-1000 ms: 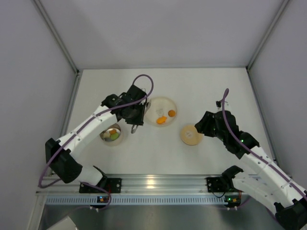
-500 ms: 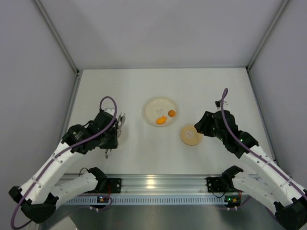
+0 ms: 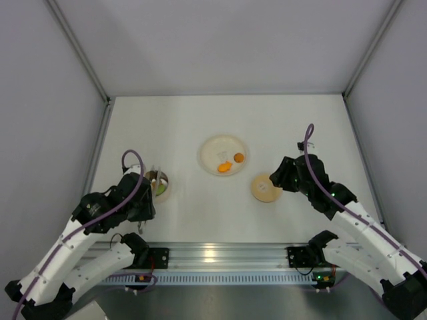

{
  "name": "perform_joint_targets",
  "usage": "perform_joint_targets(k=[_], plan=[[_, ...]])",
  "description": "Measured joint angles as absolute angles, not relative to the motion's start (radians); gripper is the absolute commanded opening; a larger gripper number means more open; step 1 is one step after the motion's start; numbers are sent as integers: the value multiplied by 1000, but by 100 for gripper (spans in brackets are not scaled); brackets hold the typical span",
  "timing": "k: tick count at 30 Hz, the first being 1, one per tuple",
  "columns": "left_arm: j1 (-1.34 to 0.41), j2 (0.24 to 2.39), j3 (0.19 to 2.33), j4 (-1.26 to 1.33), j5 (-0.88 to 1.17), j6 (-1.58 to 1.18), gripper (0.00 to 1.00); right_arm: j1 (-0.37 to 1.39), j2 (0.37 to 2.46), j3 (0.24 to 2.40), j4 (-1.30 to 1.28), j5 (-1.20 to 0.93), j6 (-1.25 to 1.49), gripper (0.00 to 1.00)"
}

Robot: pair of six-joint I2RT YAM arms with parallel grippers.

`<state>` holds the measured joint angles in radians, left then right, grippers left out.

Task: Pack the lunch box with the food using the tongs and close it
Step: Place the fake food in the packing box.

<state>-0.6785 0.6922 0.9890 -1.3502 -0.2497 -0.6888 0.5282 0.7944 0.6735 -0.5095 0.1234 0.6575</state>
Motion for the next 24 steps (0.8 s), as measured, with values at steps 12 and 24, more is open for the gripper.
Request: perform_joint_targets(k=[12,24], plan=[[-678,692,979,-1354,-262,-717,46,528,800,672,-509,114,657,43],[-678,894,1142,-1332,-215,-672,45,528,814,672,-509,113,657,43]])
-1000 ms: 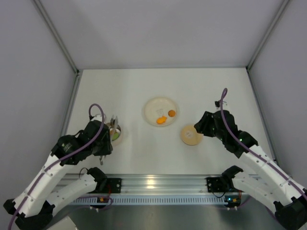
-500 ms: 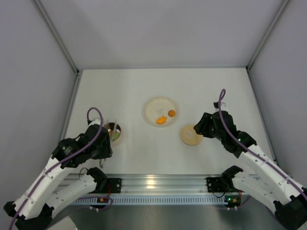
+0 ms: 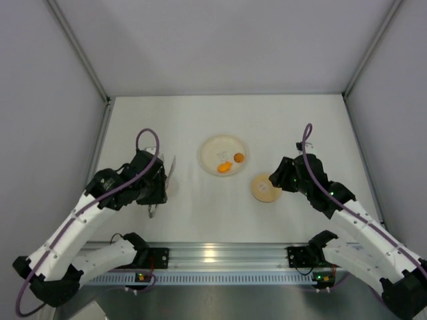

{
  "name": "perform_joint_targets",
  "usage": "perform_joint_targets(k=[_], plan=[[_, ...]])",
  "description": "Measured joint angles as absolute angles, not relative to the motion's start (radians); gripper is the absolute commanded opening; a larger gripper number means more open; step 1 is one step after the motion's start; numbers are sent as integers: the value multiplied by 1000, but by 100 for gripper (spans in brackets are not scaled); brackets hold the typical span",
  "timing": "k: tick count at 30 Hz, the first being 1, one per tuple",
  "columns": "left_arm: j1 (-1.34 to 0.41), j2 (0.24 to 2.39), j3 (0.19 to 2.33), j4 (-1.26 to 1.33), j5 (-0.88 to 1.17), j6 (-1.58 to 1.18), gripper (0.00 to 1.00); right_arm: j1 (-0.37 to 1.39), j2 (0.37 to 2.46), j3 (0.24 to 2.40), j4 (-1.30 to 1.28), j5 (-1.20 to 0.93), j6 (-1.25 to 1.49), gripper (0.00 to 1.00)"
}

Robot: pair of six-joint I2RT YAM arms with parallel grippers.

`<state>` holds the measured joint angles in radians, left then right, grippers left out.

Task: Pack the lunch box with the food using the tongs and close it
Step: Place the fake food in the packing box, then pick up the fake food from the plate.

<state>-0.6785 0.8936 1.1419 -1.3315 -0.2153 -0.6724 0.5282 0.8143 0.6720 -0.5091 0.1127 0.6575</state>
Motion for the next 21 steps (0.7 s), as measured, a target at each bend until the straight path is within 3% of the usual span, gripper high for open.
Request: perform_joint_targets(k=[13,21], plan=[[-776,1393,1354,-1041,-72,-562,50,528,813,685,-529,132,657,43],[-804,1549,1370,-950,-39,-524,51,528,805,690,-533,138,657,43]])
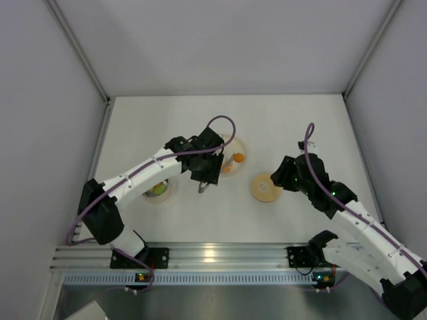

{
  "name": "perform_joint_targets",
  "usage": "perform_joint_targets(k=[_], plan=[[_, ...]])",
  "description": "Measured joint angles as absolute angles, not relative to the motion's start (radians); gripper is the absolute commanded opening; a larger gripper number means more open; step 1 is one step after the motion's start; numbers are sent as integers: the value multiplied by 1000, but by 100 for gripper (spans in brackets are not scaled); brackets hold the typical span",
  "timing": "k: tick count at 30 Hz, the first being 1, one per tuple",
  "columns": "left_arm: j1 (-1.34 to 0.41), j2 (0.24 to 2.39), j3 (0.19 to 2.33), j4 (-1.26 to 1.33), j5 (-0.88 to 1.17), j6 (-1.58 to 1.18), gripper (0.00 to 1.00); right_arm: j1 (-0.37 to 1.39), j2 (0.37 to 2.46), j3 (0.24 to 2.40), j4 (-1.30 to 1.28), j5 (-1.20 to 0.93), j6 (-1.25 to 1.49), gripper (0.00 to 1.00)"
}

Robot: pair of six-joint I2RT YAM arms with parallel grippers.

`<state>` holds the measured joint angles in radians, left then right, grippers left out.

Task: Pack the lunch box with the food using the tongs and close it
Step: Pick up the fake food from the plate.

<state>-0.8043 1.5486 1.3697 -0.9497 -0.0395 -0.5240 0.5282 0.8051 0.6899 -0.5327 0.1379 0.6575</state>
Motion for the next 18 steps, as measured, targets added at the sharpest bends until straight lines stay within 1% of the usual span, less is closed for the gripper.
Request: perform_joint_targets(k=[10,18], plan=[[-804,1608,1369,-915,-35,-512,51,528,785,690,-543,149,657,43],[-804,1611,1317,-907,-30,-498,51,528,782,690,-543,150,657,43]])
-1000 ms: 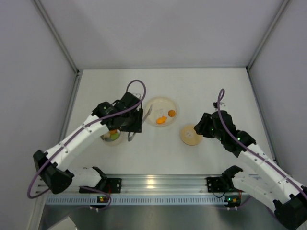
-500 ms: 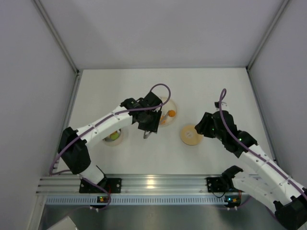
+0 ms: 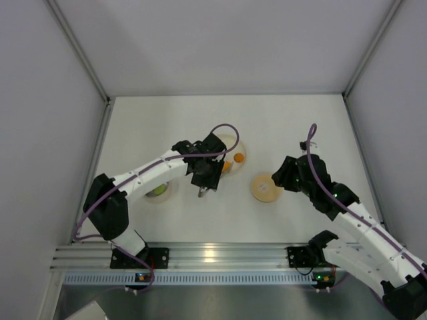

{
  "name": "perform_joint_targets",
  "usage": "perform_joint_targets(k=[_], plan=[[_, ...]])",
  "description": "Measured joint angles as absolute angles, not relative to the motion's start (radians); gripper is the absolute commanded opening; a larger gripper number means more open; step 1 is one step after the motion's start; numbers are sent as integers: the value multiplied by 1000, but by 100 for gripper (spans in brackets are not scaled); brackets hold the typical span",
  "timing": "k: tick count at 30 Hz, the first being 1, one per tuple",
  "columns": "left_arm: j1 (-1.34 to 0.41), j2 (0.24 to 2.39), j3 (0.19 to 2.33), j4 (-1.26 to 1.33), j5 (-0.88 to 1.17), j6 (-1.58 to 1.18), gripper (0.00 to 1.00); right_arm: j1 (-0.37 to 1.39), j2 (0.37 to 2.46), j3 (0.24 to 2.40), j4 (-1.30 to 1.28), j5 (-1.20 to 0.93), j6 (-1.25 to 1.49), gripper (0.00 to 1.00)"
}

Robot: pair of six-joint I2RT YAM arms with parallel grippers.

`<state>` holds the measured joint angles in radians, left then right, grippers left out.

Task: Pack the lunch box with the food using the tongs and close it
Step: Pick up the fake food from the plate.

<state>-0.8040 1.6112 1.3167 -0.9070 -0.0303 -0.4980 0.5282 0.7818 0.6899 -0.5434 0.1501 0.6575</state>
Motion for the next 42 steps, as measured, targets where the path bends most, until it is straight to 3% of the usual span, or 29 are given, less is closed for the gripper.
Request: perform_joint_targets(k=[9,21,42], plan=[[-804,1613,1262,-897,-17,-489,50,528,779,690,-543,151,657,43],[-804,1626,1262,-891,-14,-472,34,528,779,690,-543,152,658,43],[-804,1623,1390,-902,-70,-470,34,528,782,690,-543,152,657,43]])
